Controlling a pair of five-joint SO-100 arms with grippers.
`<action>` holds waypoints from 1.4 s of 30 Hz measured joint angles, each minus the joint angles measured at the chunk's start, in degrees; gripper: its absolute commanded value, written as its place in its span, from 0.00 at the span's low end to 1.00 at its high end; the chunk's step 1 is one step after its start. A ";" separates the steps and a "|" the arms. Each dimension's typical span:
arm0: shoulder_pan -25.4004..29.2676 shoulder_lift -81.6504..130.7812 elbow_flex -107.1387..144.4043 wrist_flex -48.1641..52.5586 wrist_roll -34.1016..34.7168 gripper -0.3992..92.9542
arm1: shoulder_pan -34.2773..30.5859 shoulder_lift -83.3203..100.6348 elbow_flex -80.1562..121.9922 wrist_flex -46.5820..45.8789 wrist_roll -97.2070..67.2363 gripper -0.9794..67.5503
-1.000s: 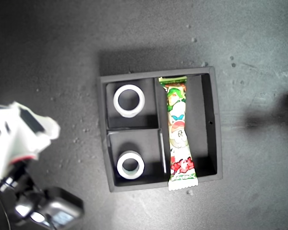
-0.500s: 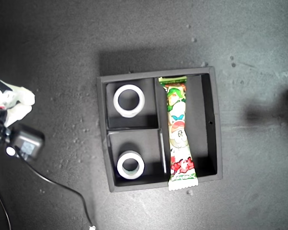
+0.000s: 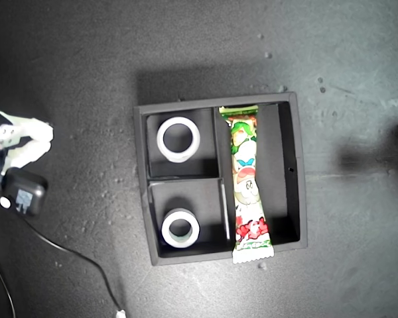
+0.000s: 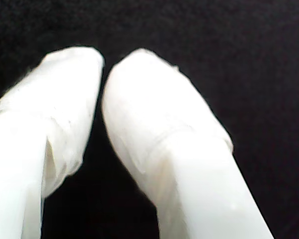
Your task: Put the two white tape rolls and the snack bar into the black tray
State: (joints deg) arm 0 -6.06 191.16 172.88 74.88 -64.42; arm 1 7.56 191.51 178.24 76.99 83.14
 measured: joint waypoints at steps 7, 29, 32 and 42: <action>0.00 0.00 3.60 -2.72 -6.06 0.01 | 0.00 0.00 0.00 0.00 0.00 0.08; 4.57 0.00 3.60 2.72 -11.51 0.01 | -1.58 0.00 0.00 0.00 0.00 0.08; 4.57 0.00 3.60 2.72 -11.51 0.01 | -1.58 0.00 0.00 0.00 0.00 0.08; 4.57 0.00 3.60 2.72 -11.51 0.01 | -1.58 0.00 0.00 0.00 0.00 0.08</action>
State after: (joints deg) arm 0 -1.49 191.16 176.48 77.61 -75.94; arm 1 5.98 191.51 178.24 76.99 83.14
